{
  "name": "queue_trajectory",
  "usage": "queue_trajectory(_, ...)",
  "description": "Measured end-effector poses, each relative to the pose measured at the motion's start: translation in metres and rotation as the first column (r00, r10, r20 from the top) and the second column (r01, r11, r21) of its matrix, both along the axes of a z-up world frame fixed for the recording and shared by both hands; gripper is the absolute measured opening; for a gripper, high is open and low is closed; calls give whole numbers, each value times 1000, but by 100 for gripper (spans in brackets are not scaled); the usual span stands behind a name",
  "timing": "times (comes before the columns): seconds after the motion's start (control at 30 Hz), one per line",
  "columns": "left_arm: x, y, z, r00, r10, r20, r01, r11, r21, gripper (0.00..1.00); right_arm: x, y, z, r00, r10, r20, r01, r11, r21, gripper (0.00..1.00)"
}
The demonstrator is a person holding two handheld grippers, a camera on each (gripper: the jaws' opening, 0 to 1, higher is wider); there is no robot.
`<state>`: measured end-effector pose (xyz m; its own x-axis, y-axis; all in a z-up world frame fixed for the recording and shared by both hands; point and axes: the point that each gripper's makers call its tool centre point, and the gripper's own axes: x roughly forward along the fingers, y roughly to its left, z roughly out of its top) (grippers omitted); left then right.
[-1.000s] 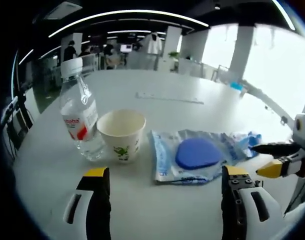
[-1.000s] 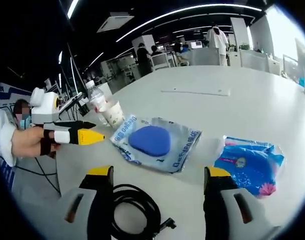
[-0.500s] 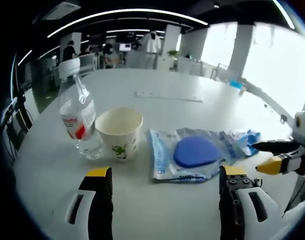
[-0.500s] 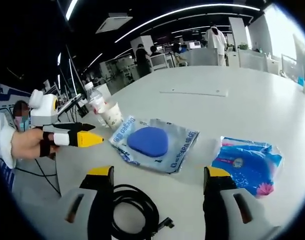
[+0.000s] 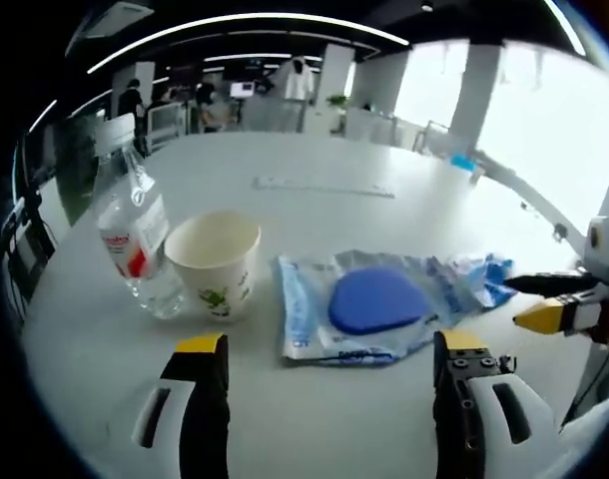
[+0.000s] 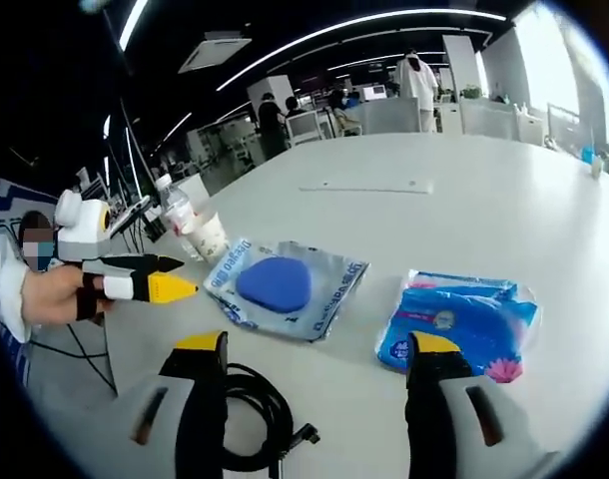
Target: Arrange the tabletop items into an orderly group along one side of the table until the central work area is clear of visible clutter.
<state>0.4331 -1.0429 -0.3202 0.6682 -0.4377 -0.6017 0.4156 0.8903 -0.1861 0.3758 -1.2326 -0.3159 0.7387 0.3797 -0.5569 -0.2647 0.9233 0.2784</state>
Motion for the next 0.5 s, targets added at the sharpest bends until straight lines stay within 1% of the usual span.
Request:
queue_trajectory(0.1, -1, -10, 0, 1000, -16, 0, 16, 1000, -6, 80, -3, -10, 0, 1000, -17, -1, 17, 1000, -4, 71)
queue_trajectory(0.4, -6, -40, 2, 996, -84, -4, 84, 997, -1, 80, -12, -48, 5, 994, -109, 6, 109, 994, -2, 71)
queue_trajectory(0.5, -5, -50, 1, 994, -106, -1, 106, 994, -5, 79, -14, -56, 4, 991, -132, 4, 132, 991, 5, 71)
